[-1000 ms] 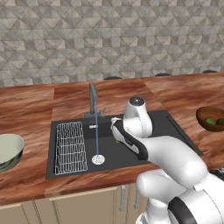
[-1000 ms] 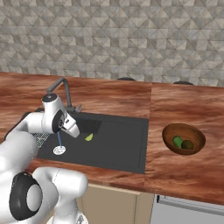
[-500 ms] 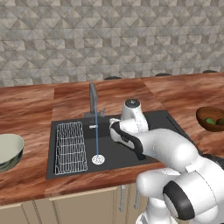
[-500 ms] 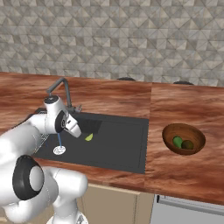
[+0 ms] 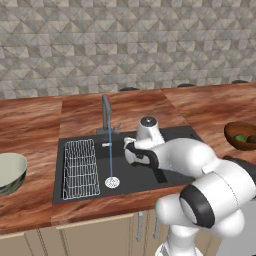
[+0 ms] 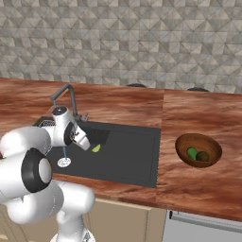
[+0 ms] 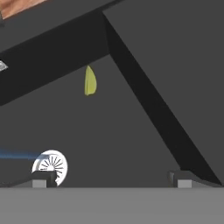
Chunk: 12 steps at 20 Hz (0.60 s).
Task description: Pick the avocados from the sink and place them in one bowl. Place the lemon wedge in the other bowl. Then turn off the sink faucet.
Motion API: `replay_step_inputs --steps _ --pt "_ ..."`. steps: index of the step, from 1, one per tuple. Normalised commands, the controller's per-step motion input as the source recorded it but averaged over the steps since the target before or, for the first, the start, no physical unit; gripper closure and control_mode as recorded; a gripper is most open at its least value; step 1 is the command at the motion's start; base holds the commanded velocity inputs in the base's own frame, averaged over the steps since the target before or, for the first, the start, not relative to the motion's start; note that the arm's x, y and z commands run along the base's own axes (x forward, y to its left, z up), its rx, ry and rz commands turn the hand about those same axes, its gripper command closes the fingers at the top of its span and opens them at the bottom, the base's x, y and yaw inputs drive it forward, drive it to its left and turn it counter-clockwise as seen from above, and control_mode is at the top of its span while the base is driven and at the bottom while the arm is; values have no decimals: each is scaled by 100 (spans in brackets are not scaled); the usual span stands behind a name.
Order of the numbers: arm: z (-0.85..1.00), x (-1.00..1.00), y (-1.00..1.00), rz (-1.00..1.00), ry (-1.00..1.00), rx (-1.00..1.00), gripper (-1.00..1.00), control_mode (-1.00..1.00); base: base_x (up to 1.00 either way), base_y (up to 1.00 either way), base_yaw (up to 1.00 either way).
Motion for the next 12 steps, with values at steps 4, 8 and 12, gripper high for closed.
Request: replay_step_inputs --steps 4,8,12 --pt "-35 21 0 -2 0 0 -100 -100 0 0 0" --pt "-31 27 0 -2 0 0 -100 -100 0 0 0" --pt "-26 34 0 -3 0 0 -100 -100 0 0 0"
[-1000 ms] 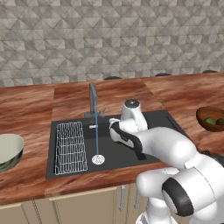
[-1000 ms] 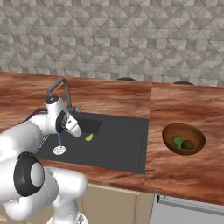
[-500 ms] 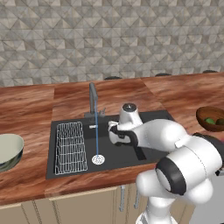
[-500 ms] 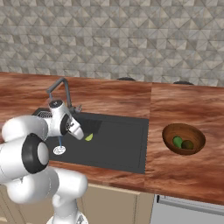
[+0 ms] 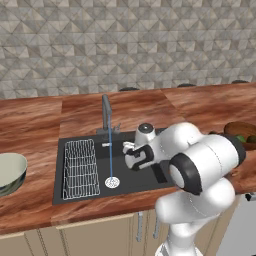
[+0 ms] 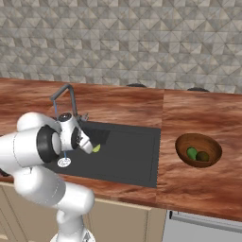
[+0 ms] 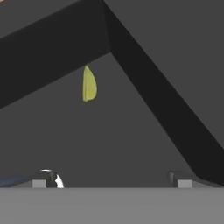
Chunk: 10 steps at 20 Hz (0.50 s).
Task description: Pick the avocados from the sink and place them in one bowl. Place the lemon wedge in the other bowl. Then turn off the sink faucet.
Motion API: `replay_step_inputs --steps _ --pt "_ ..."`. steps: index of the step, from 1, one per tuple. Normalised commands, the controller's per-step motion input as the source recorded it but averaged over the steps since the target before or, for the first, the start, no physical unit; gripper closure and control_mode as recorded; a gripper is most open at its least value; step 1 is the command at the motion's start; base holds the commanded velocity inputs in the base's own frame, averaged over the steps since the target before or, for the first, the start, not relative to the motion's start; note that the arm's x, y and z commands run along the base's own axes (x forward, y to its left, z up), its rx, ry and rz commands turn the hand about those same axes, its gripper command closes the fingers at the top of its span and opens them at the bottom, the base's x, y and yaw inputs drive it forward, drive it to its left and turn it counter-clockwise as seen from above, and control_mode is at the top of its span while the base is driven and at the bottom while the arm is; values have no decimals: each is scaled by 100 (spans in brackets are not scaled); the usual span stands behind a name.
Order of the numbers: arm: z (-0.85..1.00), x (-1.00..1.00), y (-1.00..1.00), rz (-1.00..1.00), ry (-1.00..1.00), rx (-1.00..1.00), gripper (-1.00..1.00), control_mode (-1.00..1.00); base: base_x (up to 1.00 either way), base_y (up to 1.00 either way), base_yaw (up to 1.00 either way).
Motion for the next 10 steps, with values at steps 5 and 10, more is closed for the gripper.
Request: replay_step_inputs --steps 5,10 --pt "-21 36 0 -4 0 0 -100 -100 0 0 0" --pt "-22 33 0 -4 0 0 -100 -100 0 0 0"
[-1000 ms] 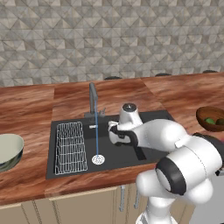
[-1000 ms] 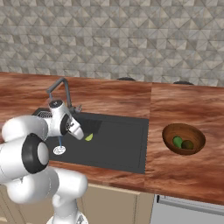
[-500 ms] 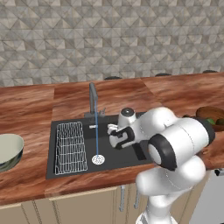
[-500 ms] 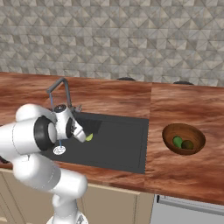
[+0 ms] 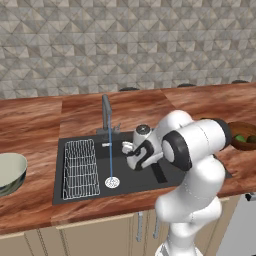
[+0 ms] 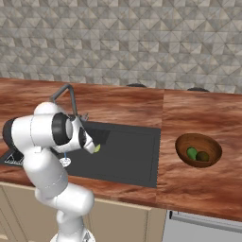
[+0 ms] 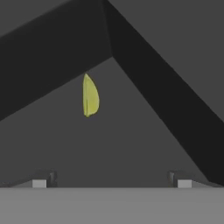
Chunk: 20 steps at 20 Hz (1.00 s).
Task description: Pick the avocados from the sink and place them in one bowl. Place the lemon wedge in the other bowl. Then turn off the sink faucet.
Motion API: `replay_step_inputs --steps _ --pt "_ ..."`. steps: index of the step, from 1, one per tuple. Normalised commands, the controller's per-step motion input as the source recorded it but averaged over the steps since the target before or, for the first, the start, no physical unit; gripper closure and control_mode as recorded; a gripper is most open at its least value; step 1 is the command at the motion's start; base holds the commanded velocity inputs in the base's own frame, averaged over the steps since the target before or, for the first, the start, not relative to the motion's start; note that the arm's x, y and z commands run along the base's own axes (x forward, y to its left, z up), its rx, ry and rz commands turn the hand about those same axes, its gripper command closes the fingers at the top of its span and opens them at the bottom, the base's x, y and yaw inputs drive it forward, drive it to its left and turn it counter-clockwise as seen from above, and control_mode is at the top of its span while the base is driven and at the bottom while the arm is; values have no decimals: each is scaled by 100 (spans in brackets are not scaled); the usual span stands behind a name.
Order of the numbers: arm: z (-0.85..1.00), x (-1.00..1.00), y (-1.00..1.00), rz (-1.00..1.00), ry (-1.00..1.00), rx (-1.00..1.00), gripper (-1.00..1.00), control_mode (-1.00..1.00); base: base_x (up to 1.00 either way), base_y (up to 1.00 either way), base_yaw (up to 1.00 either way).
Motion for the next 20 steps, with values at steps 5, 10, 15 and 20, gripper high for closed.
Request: replay_step_inputs --steps 5,10,15,20 --pt "-21 27 0 -9 0 0 -100 -100 0 0 0" --pt "-23 32 0 -8 0 0 -100 -100 0 0 0" --pt "-30 30 0 -7 0 0 -100 -100 0 0 0" --pt "-39 29 0 -4 0 0 -100 -100 0 0 0"
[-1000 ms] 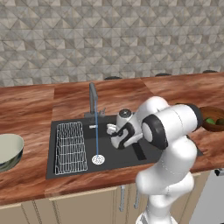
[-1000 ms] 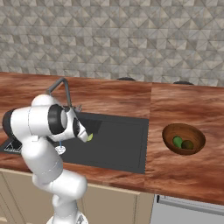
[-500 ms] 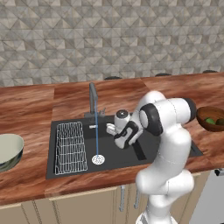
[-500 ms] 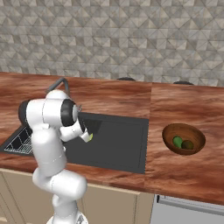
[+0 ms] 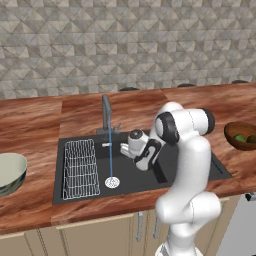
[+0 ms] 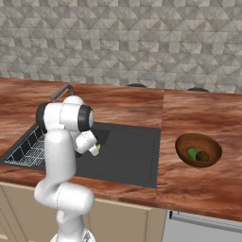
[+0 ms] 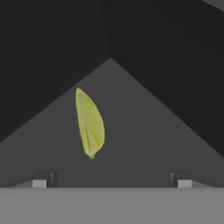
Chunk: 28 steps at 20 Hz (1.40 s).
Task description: Pick the avocados from the sink and place them in one bowl. Place the lemon wedge in the other bowl. Then turn off the sink faucet.
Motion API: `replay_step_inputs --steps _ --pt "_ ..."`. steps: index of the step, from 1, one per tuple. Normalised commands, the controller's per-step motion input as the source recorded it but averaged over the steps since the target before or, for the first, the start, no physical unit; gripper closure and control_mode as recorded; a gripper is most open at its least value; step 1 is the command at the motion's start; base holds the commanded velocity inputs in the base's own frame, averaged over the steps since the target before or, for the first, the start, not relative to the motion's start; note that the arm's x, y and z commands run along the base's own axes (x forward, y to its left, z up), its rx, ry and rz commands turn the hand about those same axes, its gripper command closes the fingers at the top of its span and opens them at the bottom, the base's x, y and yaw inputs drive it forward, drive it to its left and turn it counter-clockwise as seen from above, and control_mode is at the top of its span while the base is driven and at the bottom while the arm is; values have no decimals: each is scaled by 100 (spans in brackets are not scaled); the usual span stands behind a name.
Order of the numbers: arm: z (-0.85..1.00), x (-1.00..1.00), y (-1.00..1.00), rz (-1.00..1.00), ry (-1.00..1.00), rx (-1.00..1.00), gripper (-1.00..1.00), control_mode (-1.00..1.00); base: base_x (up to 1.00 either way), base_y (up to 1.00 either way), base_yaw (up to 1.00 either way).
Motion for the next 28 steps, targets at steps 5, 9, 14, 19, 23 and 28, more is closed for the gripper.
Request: replay_step_inputs --steps 5,9,14,19,23,28 --pt "-32 36 0 -3 0 0 -100 -100 0 0 0" --pt "-22 48 0 -3 0 0 -100 -100 0 0 0" --pt "-8 56 0 -4 0 0 -100 -100 0 0 0" --pt "-1 57 -2 -4 0 0 -100 -100 0 0 0" --pt "-3 46 -11 -3 2 0 -100 -100 0 0 0" --pt "-15 44 -35 0 5 2 -100 -100 0 0 0"
